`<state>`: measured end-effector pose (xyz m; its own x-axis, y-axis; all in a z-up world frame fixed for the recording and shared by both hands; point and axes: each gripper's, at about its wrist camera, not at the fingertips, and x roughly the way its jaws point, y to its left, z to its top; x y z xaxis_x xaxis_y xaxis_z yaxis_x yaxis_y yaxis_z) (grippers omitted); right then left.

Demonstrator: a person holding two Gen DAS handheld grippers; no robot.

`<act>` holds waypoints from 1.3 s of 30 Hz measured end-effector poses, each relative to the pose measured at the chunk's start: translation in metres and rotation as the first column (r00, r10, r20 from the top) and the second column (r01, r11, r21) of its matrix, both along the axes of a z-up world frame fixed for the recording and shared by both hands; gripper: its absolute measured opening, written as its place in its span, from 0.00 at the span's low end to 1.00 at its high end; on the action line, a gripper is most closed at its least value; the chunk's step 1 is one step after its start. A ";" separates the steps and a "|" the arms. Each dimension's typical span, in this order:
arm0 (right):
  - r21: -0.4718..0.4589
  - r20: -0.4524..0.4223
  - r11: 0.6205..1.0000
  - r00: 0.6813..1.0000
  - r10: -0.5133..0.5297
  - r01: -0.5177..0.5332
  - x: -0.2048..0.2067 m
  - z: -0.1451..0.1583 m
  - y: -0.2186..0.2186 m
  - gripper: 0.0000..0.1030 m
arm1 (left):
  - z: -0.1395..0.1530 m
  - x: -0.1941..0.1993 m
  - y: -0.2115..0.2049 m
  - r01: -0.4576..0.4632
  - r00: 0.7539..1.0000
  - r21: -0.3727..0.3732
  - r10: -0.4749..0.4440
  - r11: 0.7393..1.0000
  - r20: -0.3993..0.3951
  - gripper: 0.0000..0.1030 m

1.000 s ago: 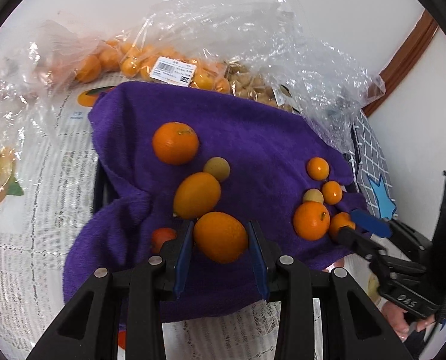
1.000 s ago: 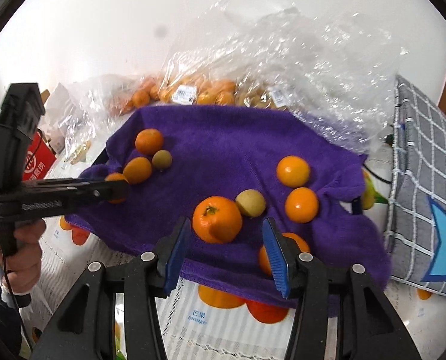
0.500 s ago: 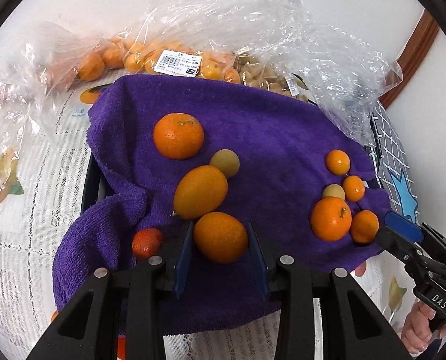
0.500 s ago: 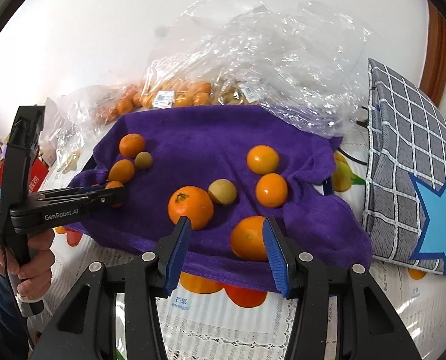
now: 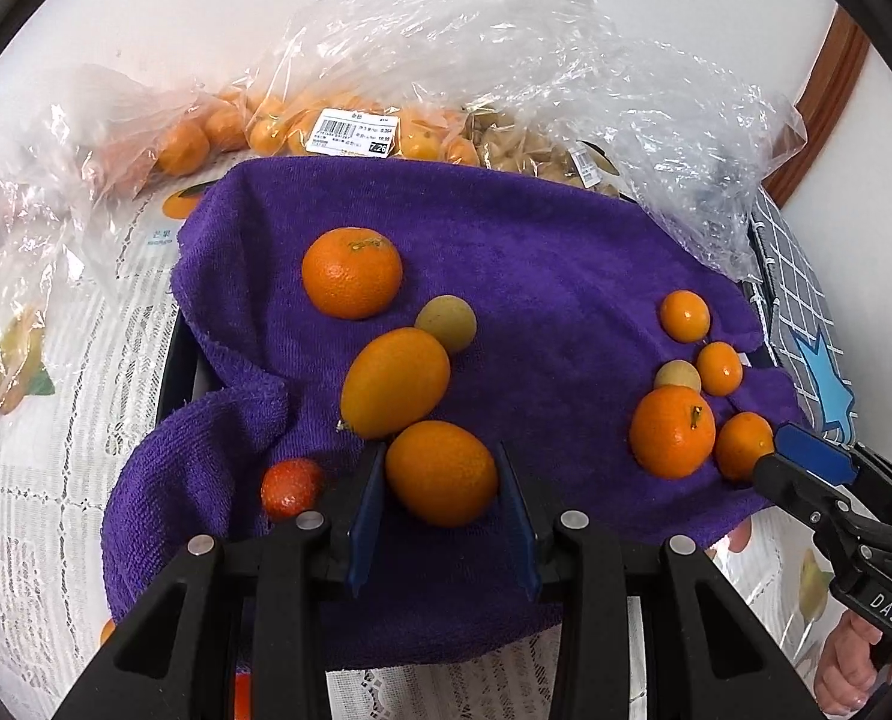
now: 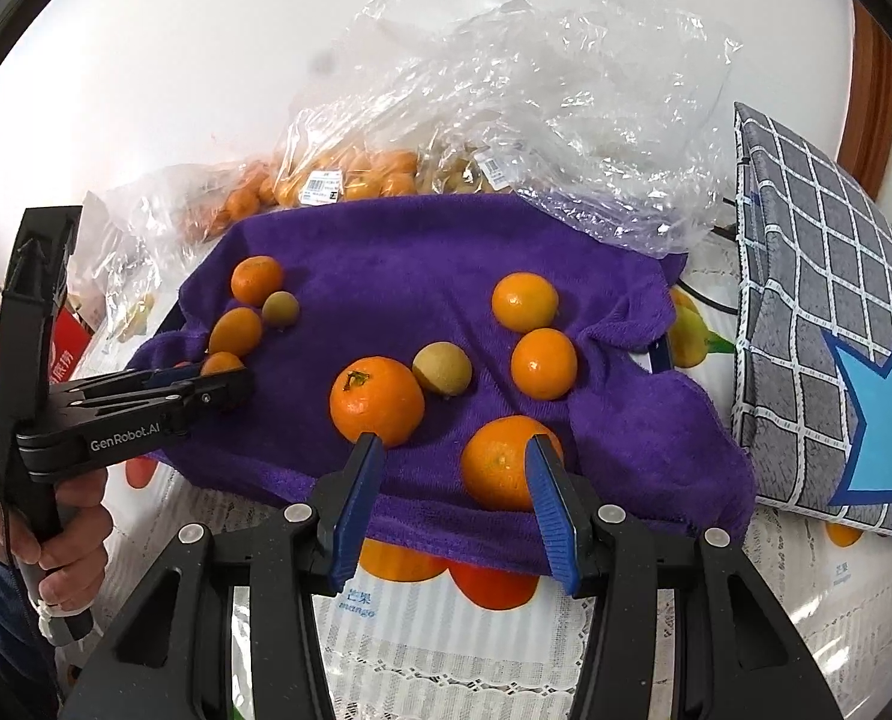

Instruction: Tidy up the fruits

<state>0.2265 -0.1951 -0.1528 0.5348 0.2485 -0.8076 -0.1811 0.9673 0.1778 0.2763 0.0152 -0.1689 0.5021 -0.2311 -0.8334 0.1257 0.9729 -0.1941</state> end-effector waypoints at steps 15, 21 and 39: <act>-0.021 0.023 0.999 0.999 -0.036 0.036 -0.003 0.015 -0.003 0.48 | 0.013 -0.006 -0.003 -0.036 0.999 0.012 0.037 0.999 -0.006 0.53; -0.037 0.028 0.997 0.998 -0.060 0.061 -0.018 0.038 -0.006 0.48 | 0.047 -0.032 -0.001 -0.075 0.995 0.055 0.072 0.996 0.064 0.55; -0.032 0.198 0.989 0.971 -0.137 0.146 -0.126 0.115 -0.035 0.82 | 0.128 -0.151 -0.009 -0.154 0.953 0.055 0.134 0.987 0.270 0.74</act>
<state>0.1001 -0.2297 -0.0374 0.7101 0.1244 -0.6931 -0.0685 0.9918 0.1078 0.1253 0.0066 -0.0405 0.7305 -0.0825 -0.6779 0.0204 0.9949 -0.0991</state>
